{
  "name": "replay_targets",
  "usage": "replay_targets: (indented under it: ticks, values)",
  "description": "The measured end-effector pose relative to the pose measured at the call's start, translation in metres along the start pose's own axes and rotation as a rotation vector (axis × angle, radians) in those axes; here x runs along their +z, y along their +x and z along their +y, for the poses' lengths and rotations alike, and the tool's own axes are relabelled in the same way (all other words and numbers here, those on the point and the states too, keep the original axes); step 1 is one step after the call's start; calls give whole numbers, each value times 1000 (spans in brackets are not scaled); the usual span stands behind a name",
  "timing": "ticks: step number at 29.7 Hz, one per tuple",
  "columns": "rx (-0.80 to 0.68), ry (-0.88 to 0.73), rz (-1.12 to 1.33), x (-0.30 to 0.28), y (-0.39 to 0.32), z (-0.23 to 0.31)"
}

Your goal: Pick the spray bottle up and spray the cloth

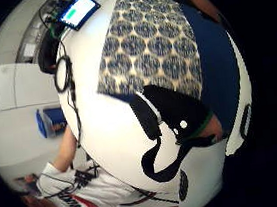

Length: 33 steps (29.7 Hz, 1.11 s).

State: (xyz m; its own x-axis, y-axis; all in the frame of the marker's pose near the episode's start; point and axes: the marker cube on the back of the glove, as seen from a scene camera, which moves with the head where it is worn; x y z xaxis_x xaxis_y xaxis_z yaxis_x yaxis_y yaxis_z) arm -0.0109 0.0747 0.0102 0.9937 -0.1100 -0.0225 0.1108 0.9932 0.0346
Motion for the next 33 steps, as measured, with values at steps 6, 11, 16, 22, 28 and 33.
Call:
replay_targets:
  ticks: [6,11,16,22,28,33]
  values:
    - [-56,70,-29,16,-24,52]
    - [-3,175,-199,18,-5,78]
    - [81,298,-508,15,43,78]
    - [241,441,-776,11,95,67]
    - [386,560,-1066,19,129,50]
    - [389,541,-1234,37,139,22]
